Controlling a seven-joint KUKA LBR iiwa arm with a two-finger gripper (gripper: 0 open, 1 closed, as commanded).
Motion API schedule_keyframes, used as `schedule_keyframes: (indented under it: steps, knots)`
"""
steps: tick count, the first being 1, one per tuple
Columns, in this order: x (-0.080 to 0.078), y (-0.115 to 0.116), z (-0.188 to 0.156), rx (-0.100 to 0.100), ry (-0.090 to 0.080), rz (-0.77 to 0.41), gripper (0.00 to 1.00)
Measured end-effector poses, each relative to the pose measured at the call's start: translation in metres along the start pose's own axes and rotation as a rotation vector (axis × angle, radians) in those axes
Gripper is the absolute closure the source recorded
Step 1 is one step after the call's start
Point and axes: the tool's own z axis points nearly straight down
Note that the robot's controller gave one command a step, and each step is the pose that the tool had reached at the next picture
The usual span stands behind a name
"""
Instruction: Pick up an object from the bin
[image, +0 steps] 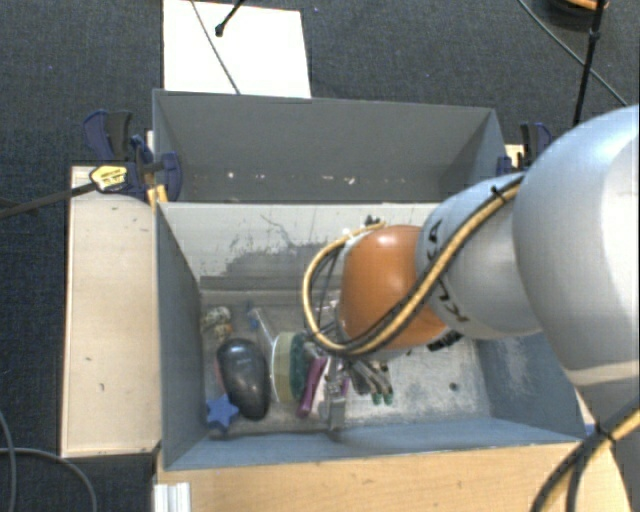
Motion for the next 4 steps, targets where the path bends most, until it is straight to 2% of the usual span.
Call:
schedule_keyframes:
  steps: [1,2,3,4]
  knots:
    - [-0.011,-0.046,-0.001,-0.009,-0.003,0.073,1.00]
    - [-0.012,-0.043,-0.001,-0.006,0.003,0.065,1.00]
    - [-0.026,-0.059,-0.001,-0.010,0.004,0.066,1.00]
    - [-0.022,-0.067,-0.183,-0.001,-0.016,0.096,1.00]
